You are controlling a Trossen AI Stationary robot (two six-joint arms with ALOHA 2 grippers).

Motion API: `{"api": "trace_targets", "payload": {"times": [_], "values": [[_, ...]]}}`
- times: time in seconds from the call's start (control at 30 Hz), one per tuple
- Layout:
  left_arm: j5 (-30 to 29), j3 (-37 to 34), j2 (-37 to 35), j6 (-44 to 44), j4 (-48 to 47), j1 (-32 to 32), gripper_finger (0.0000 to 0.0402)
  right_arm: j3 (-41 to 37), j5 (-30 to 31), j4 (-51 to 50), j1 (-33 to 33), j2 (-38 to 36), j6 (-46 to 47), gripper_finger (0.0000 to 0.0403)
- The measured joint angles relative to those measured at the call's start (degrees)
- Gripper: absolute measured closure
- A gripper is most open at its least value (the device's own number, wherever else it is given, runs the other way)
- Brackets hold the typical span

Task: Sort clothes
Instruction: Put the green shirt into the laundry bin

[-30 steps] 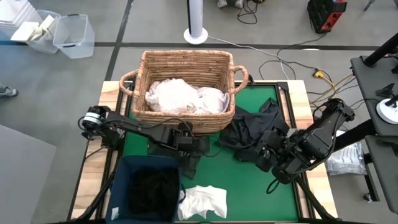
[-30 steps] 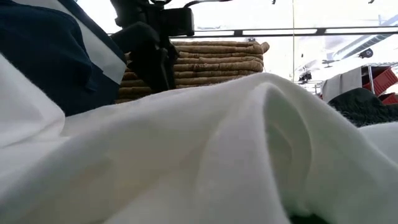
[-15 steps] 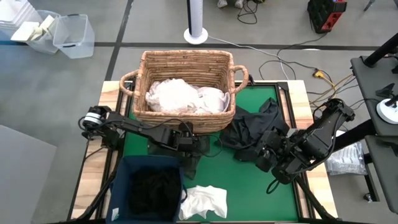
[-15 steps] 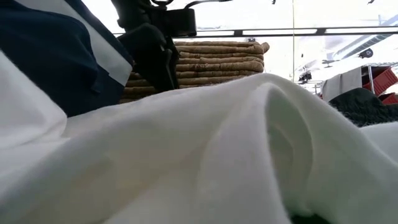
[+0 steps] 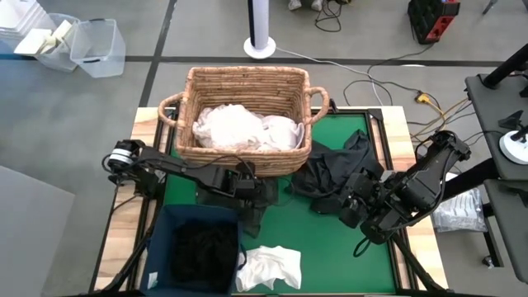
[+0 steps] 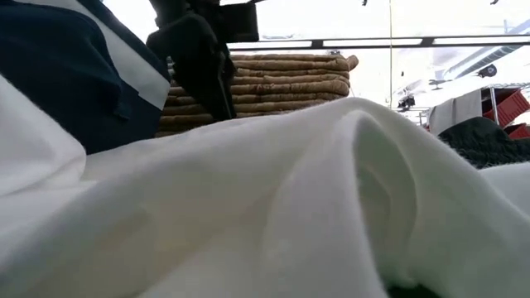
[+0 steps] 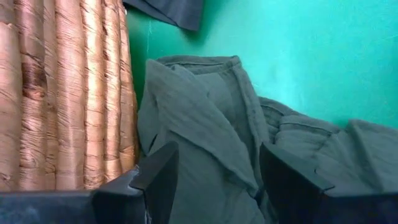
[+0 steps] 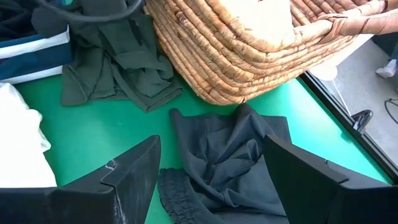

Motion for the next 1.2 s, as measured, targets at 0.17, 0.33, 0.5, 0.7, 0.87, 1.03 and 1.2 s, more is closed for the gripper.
{"api": "trace_targets", "payload": {"times": [0.17, 0.33, 0.5, 0.7, 0.87, 1.03, 1.2], "values": [[0.98, 0.0, -2.45, -0.72, -0.4, -0.03, 0.0201, 0.0, 0.0, 0.0, 0.0, 0.0, -0.01, 0.0124], [0.88, 0.02, -6.65, -2.45, -0.43, -0.24, 0.0201, 0.0, 0.0, -0.09, -0.03, 0.0, -0.01, 0.012], [0.95, 0.04, -12.74, -8.21, -2.0, -0.75, 0.0201, 0.0, 0.0, -0.13, -0.07, 0.0, 0.25, 0.0127], [1.25, 0.17, -19.04, -26.45, -8.89, -3.3, 0.0201, 0.0, -0.02, -0.11, -0.26, 0.0, 0.78, 0.0133], [0.1, 0.17, -20.6, -48.8, -22.55, -9.77, 0.0201, 0.0, 0.01, -0.08, -0.27, 0.0, 1.52, 0.0128], [-6.3, 0.17, -20.3, -65.39, -33.53, -12.79, 0.0201, 0.0, 1.7, 0.0, -0.28, 0.0, 2.16, 0.0127], [-2.52, 0.15, -20.25, -86.25, -43.57, -12.11, 0.0201, 0.0, 1.86, 0.02, -0.28, 0.0, 3.03, 0.0132]]}}
